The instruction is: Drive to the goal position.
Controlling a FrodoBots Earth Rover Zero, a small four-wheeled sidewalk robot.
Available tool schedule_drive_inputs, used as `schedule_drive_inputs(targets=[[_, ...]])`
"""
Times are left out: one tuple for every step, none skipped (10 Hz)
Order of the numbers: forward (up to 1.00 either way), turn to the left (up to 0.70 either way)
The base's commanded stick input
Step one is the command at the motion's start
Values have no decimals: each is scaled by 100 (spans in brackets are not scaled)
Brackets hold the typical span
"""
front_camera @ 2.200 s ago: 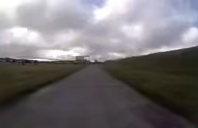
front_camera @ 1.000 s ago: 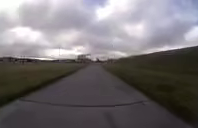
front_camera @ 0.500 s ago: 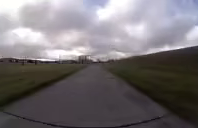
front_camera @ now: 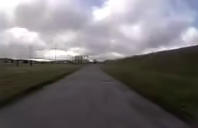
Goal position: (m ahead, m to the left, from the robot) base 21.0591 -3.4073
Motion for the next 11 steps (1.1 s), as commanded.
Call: schedule_drive_inputs(targets=[[100, -40], [100, 0], [100, 0], [100, 0], [100, 0], [100, 0], [100, 0], [100, 0], [100, 0], [100, 0], [100, 0]])
